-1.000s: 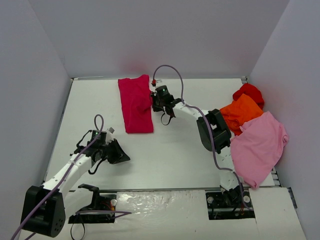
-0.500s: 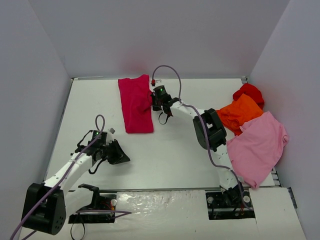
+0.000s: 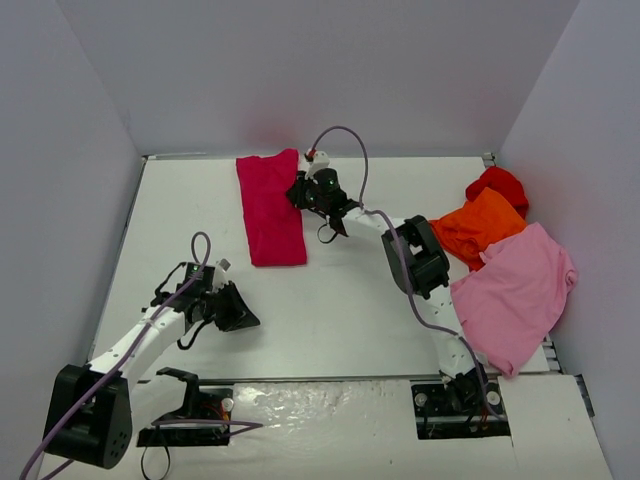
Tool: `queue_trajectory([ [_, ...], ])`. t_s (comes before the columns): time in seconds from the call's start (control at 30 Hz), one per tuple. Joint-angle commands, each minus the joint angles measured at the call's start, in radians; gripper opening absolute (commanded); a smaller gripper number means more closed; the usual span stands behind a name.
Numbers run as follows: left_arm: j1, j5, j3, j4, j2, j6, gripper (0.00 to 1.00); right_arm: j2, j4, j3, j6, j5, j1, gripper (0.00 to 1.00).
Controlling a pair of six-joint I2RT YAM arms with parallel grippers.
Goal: Fold and stack the t-shirts
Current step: Fold the folded rectangular tshirt in 1/3 of the way
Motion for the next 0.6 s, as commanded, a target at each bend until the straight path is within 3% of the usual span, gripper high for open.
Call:
queue_trajectory([
  [0.0, -0.001, -0.004, 0.019, 0.036, -0.02, 0.014, 0.0, -0.112, 0.379, -0.141, 0.161, -0.135, -0.034, 0.15],
  [0.07, 0.0, -0.004, 0.021, 0.036, -0.022, 0.015, 0.0, -0.137, 0.507, -0.213, 0.269, -0.185, -0.062, 0.14],
  [0.13, 0.001, -0.003, 0.024, 0.031, -0.027, 0.018, 0.0, -0.158, 0.527, -0.26, 0.332, -0.233, -0.081, 0.07],
  [0.27, 0.002, -0.01, 0.029, 0.021, -0.042, 0.016, 0.0, -0.224, 0.19, -0.243, 0.293, -0.306, -0.07, 0.0],
  [0.57, 0.001, -0.013, 0.034, 0.042, -0.056, -0.009, 0.0, -0.413, 0.001, -0.371, 0.067, -0.157, -0.005, 0.0],
])
